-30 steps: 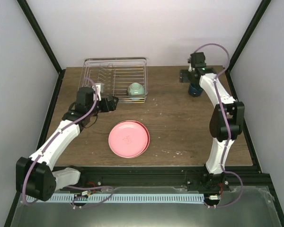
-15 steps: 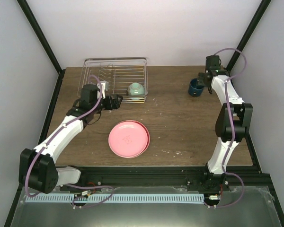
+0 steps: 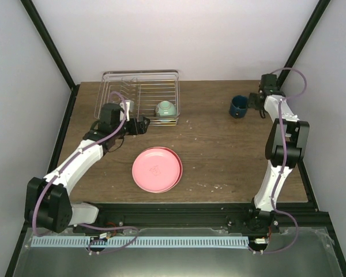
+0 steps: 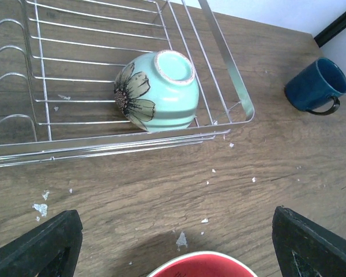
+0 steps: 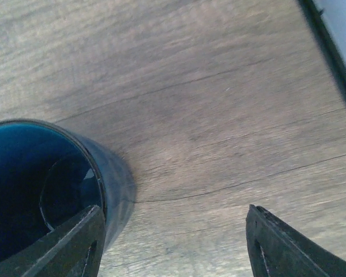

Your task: Load the mixed dishes into the dish rack

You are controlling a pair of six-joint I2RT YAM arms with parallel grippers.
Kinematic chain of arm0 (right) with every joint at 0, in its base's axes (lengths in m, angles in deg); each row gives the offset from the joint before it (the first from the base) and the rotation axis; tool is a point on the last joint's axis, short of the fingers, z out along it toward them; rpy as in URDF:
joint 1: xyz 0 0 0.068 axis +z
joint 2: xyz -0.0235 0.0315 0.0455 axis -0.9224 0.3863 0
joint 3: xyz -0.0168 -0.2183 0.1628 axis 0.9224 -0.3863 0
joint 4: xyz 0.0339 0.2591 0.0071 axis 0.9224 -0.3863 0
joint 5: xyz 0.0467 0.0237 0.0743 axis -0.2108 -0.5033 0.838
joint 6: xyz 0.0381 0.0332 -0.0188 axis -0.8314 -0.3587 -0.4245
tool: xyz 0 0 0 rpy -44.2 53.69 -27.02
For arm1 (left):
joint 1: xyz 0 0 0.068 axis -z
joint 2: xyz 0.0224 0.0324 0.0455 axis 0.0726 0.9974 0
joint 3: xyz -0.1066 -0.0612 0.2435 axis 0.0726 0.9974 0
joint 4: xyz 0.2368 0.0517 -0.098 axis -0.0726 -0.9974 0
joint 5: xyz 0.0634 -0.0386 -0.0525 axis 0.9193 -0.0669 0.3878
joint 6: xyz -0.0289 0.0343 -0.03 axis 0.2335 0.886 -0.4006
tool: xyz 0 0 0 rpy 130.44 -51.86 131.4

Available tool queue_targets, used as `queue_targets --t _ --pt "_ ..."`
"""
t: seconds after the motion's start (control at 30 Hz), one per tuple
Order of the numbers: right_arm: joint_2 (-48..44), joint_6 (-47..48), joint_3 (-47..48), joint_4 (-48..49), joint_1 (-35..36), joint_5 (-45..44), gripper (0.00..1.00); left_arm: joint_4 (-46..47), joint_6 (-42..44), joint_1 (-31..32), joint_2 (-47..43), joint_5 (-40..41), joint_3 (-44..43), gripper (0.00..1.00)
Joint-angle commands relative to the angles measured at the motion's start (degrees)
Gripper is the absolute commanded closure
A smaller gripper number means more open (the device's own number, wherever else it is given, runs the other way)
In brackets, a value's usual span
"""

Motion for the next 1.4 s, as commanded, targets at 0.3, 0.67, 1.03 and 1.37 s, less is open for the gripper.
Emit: queue_targets --t 0.3,0.67,1.03,1.37 --pt "4.2 -0.2 0.3 4.2 -0.2 7.7 0.33 -0.6 0.3 0.2 1.4 0.7 -0.8 0.09" --pt "8.4 0.2 0.5 4.3 -0.2 9.8 0.39 -1.2 0.3 0.2 1.8 0.8 -1.2 0.09" --pt "8.9 0.7 0.6 4.5 -0.1 12.5 0.77 -1.9 0.3 0.5 1.7 0.8 -1.3 0.09" --pt "3.0 2.8 -2.3 5.2 5.0 9.5 0.95 -1.4 -0.3 5.1 3.5 -0.2 -3.4 0.09"
